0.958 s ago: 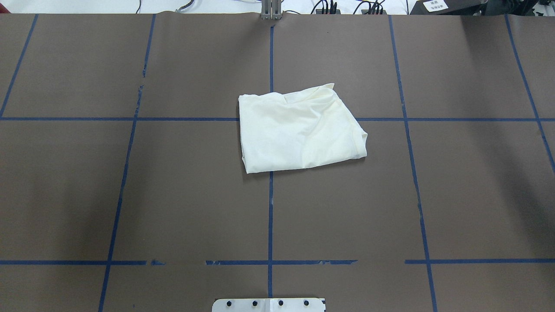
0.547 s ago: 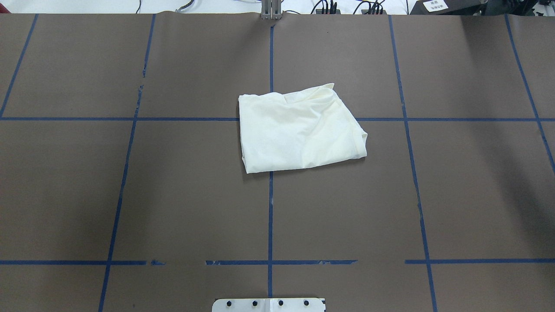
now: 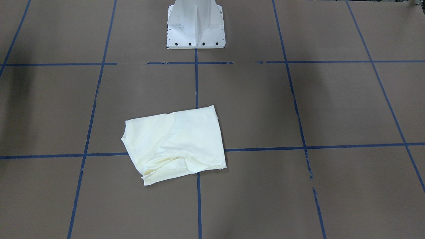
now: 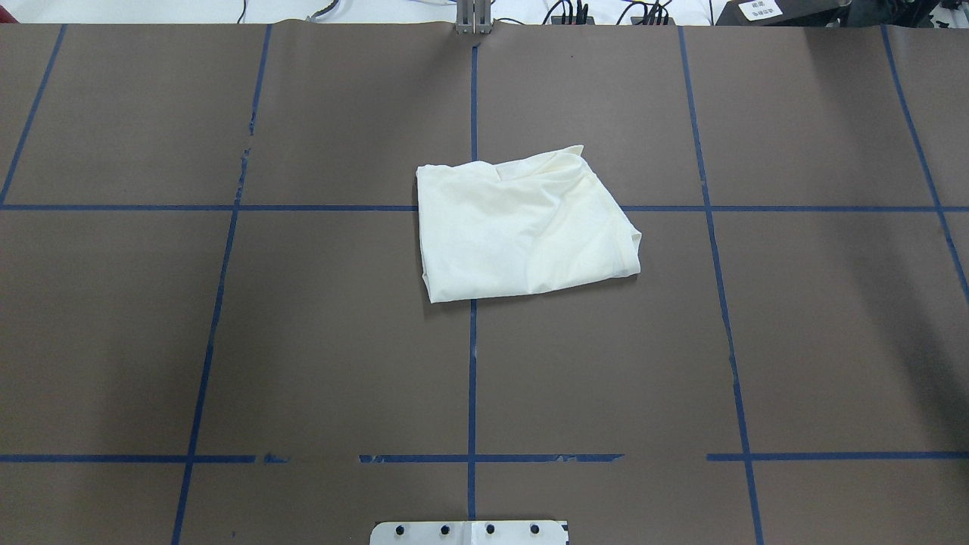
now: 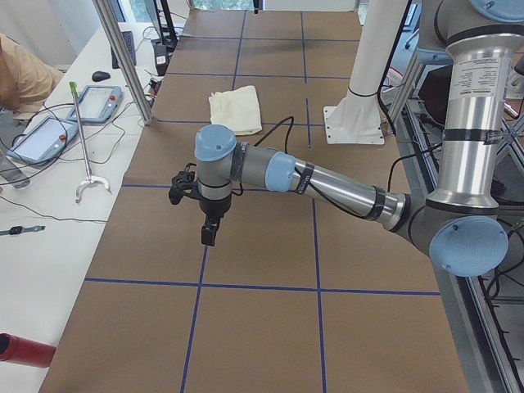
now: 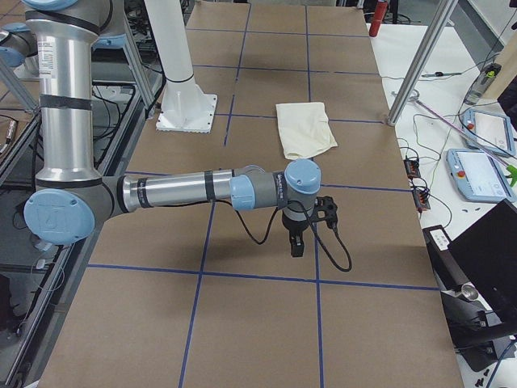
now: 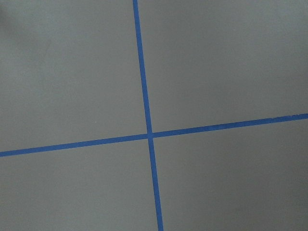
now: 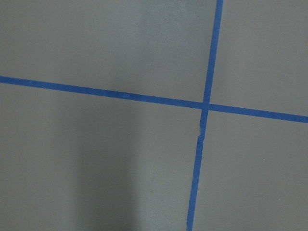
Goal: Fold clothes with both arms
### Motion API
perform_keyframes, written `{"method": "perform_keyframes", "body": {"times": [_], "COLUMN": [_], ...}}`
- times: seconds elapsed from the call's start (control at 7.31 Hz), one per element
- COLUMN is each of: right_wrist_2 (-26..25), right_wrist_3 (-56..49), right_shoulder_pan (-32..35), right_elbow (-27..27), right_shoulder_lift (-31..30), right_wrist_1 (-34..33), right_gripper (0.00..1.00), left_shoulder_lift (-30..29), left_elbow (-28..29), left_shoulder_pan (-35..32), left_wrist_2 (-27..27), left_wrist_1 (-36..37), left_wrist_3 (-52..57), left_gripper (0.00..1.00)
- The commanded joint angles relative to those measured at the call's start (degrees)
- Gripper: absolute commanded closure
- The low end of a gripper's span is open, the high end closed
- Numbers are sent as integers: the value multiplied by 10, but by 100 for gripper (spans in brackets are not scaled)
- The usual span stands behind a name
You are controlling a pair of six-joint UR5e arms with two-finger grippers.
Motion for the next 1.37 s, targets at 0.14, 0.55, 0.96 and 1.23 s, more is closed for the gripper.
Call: {"method": "perform_keyframes", "body": {"times": [0.14, 0.55, 0.96, 1.23], "right_wrist_2": [12, 11, 13, 19], "right_wrist_3": [-7, -3, -2, -8], "right_shoulder_pan": [-1, -14, -14, -11], "right_elbow": [-12, -21, -19, -20], "right_shoulder_lift": [-5, 31, 39, 35], "right_wrist_1": [17, 17, 29, 28], "right_gripper": [0, 0, 0, 0], "left_shoulder_lift": [-7, 4, -6, 6], "left_elbow": [-15, -10, -4, 8], "left_shoulder_pan": [38, 36, 30, 27], "left_wrist_2": [70, 70, 67, -9], "left_wrist_1": [40, 34, 31, 28], "left_wrist_3": [2, 4, 3, 4], "left_gripper": [0, 0, 0, 0]}}
